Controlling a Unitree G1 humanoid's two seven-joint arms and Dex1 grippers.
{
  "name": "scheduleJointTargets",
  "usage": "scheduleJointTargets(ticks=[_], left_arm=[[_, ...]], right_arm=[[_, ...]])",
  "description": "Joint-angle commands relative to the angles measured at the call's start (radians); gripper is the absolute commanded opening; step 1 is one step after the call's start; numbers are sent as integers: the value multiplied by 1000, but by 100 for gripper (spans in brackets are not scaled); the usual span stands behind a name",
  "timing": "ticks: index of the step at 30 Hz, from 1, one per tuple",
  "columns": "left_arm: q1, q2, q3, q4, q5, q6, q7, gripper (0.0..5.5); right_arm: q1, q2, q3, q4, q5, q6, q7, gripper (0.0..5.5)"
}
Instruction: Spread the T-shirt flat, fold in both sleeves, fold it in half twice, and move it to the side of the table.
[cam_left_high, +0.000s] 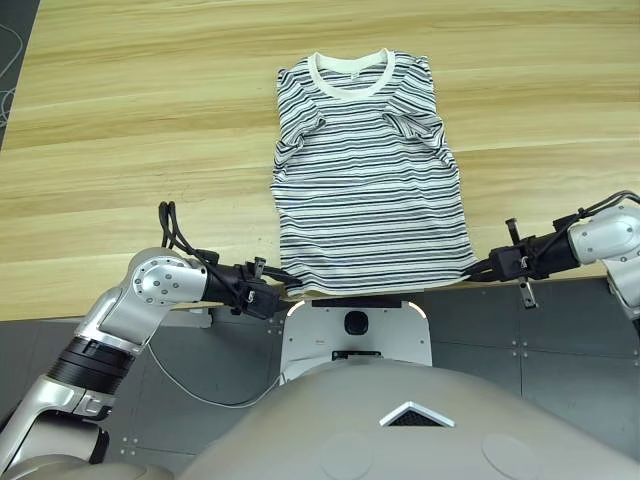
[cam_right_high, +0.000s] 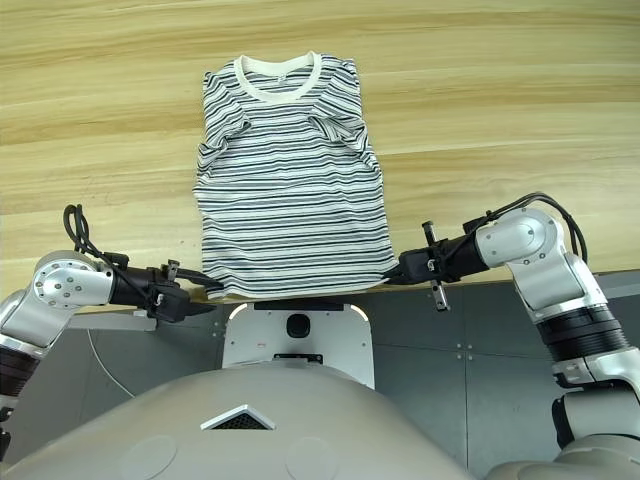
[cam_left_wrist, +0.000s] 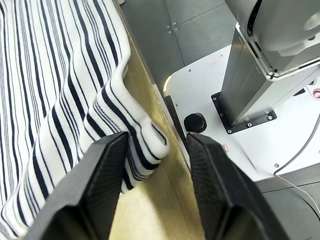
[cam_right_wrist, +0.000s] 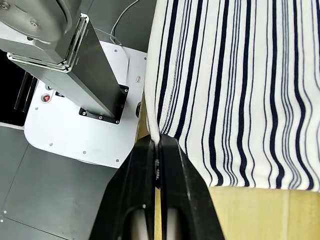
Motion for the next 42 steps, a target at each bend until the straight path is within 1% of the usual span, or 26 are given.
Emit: scheduleJointTargets(ticks=[1,2,6,7,10,11,14,18,21,24,27,29,32,36,39,41,42], left_arm=[[-24,3,3,9,2,-6,8,153],[-22,4,2,10,-1,-8,6,131],[-17,12,-2,17,-18,-20,-8,79],[-19,11,-2,21,-19,-23,-9,58],[-28,1,6,41,-28,-35,-1,17],[-33,-2,12,48,-37,-37,0,13],[-44,-3,22,53,-90,-28,-16,13],[-89,2,39,52,-235,47,-95,13],[-114,12,33,57,-299,102,-168,13],[-103,23,29,20,-333,138,-217,13],[-73,58,48,-56,-413,215,-273,13],[-37,87,58,-102,-455,262,-302,13],[53,152,53,-164,-475,319,-342,13],[114,176,38,-232,-487,364,-374,13],[149,198,37,-269,-487,373,-395,13],[154,199,40,-279,-491,380,-405,13],[141,188,49,-273,-509,394,-404,13]], right_arm=[[17,-19,20,-6,-8,25,20,10],[19,-19,20,-7,-7,27,20,10],[19,-16,20,-11,-4,35,20,10],[19,-15,20,-12,-3,36,20,10],[17,-10,19,-10,2,35,18,10],[12,-1,15,1,7,27,13,10],[-12,27,-6,35,72,30,30,10],[-55,46,-45,36,240,131,118,10],[-94,41,-30,45,318,199,192,10],[-106,5,15,12,379,233,205,10],[-98,-33,24,-87,500,298,205,10],[-76,-75,54,-121,506,300,205,10],[-27,-169,112,-180,509,314,205,10],[-6,-238,182,-264,526,334,205,10],[20,-272,219,-294,523,330,205,10],[29,-275,219,-304,530,329,205,10],[23,-257,203,-295,542,332,204,10]])
